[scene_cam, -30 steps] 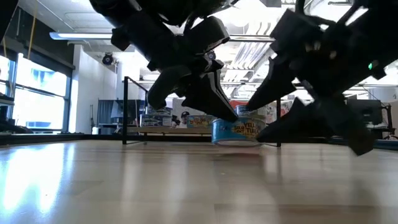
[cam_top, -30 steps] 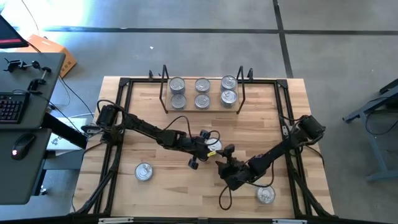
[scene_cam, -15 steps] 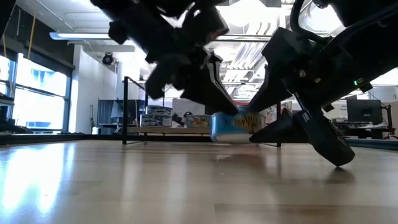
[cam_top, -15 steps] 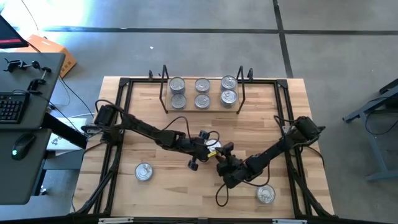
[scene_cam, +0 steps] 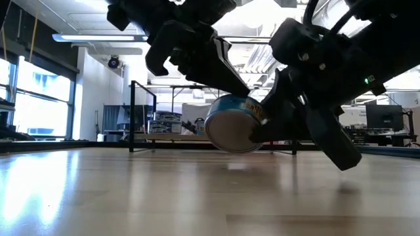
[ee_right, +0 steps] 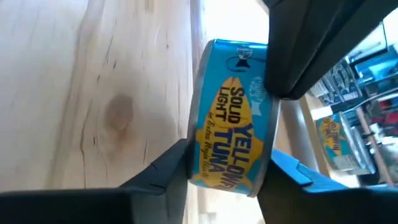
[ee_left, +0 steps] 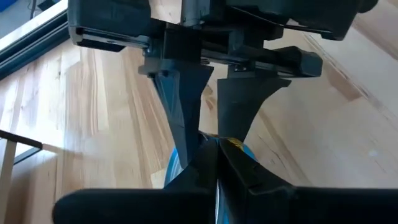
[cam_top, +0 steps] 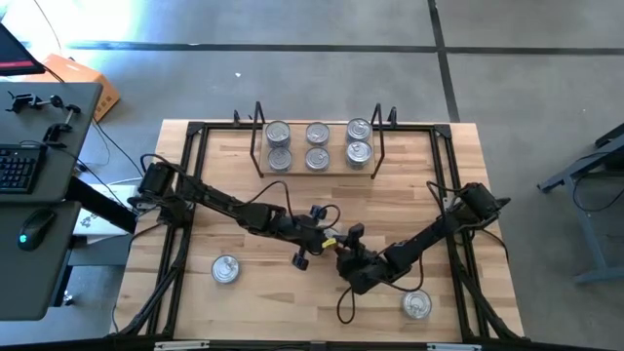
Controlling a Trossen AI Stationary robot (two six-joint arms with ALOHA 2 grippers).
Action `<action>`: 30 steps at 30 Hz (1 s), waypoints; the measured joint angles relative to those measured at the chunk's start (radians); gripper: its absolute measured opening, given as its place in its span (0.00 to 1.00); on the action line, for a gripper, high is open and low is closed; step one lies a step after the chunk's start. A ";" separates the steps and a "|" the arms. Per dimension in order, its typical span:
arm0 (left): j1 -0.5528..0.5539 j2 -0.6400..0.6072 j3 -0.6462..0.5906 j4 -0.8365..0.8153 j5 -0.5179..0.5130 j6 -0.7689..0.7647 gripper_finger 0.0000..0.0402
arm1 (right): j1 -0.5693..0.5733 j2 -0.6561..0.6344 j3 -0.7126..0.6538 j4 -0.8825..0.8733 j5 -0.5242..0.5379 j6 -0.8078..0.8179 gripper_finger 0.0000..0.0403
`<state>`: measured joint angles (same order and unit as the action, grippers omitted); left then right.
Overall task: Stack canned seafood by type on shelf
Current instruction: Stack the yellow and blue tuna can on top of the other yellow and blue tuna can on the shelf
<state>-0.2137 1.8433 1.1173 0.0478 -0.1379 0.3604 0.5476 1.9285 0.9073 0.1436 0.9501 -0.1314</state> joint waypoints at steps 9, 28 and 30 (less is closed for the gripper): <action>-0.011 -0.064 0.004 -0.111 -0.095 -0.023 0.00 | 0.001 0.000 0.002 0.057 0.003 0.269 0.30; -0.284 -0.442 -0.532 -0.036 -0.635 -0.571 0.00 | -0.280 -0.051 0.593 -0.825 -0.006 0.146 0.30; -0.306 -0.442 -0.550 0.046 -0.643 -0.507 0.00 | -0.367 -0.052 0.627 -0.821 -0.066 0.054 0.30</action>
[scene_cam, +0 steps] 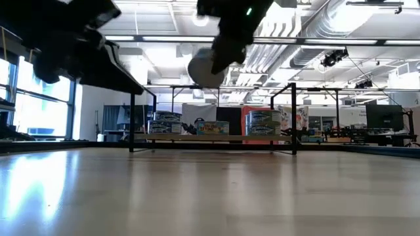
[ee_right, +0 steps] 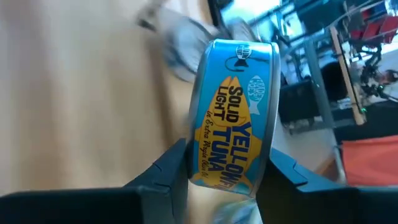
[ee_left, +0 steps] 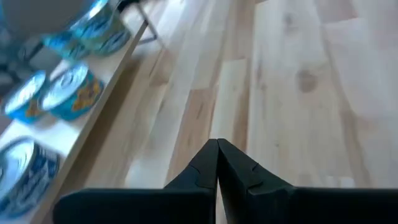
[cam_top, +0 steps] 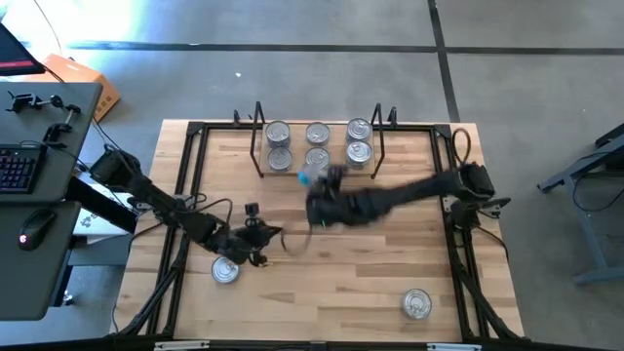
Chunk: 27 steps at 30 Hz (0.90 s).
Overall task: Stack canned seafood by type on shelf
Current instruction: Stack the yellow and blue tuna can on top of the other yellow and blue tuna can on the shelf
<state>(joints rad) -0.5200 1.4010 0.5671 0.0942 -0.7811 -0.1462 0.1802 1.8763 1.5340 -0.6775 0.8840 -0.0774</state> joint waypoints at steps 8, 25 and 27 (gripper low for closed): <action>-0.077 0.000 0.000 -0.010 -0.050 0.045 0.00 | -0.289 0.055 0.006 0.253 -0.159 -0.480 0.30; -0.123 0.000 -0.001 -0.073 -0.126 -0.036 0.00 | -0.505 0.149 0.006 0.350 -0.265 -0.954 0.30; -0.123 0.000 -0.001 -0.071 -0.126 -0.036 0.00 | -0.508 0.149 0.006 0.346 -0.258 -0.953 0.34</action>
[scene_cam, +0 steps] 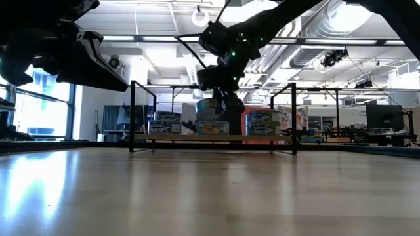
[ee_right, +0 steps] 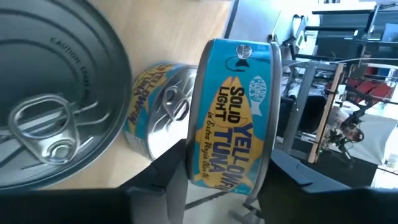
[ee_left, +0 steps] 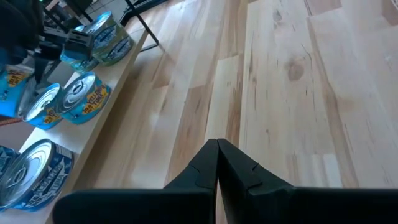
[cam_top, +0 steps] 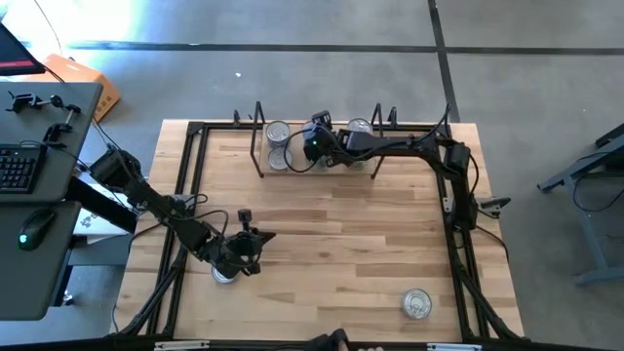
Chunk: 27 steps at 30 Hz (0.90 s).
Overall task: Stack canned seafood by type on shelf
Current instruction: Stack the yellow and blue tuna can on top of the other yellow and blue tuna can on the shelf
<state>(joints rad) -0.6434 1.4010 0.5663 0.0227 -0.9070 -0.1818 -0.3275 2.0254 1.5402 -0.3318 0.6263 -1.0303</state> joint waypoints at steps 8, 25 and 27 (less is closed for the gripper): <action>0.000 0.000 0.000 0.002 0.000 0.000 0.00 | -0.017 0.000 0.000 -0.025 0.020 0.073 0.39; 0.000 0.000 0.000 0.004 0.003 -0.001 0.00 | -0.012 0.000 0.000 -0.045 0.009 0.136 0.58; 0.000 0.000 0.000 0.004 0.003 -0.004 0.00 | -0.007 0.000 0.000 -0.045 0.010 0.134 0.60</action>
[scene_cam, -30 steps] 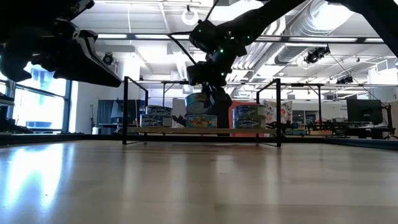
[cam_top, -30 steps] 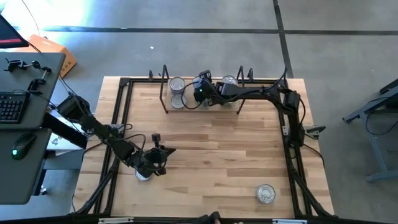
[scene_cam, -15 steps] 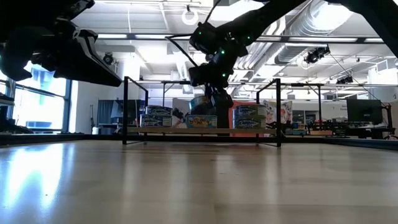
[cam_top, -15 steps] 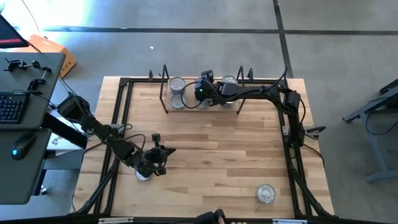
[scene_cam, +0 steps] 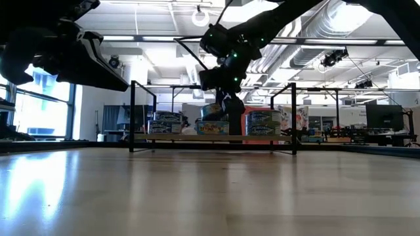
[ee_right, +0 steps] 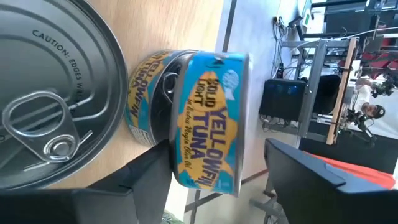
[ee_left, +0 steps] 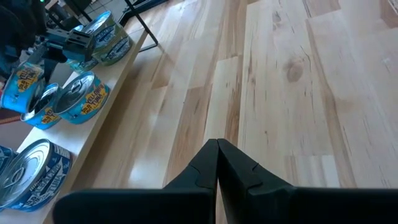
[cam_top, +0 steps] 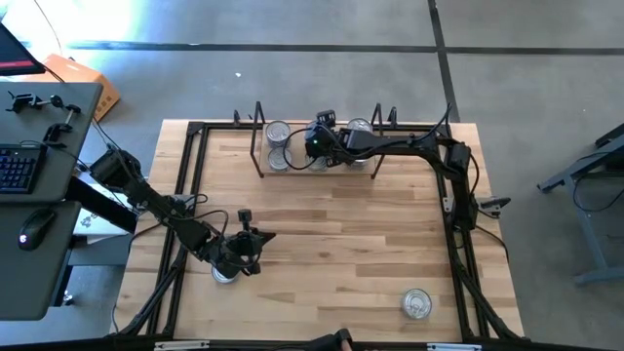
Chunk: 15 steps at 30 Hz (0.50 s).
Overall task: Stack canned seafood by type on shelf
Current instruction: Stack the yellow and blue tuna can on top of the other yellow and blue tuna can on the shelf
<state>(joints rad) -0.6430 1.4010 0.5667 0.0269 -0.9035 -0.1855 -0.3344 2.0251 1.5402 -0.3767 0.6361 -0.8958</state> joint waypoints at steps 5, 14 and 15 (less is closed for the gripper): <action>0.000 0.000 0.000 0.000 0.000 -0.004 0.00 | 0.010 0.000 0.000 0.000 0.000 -0.001 0.62; 0.000 0.000 0.000 0.000 0.000 -0.005 0.00 | 0.009 0.000 0.000 0.000 -0.042 0.004 0.62; 0.000 0.000 0.000 0.000 0.000 -0.005 0.00 | 0.010 0.000 0.000 0.000 -0.046 0.006 0.62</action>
<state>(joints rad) -0.6432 1.4010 0.5667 0.0269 -0.9037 -0.1907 -0.3248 2.0251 1.5402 -0.3763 0.5903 -0.8901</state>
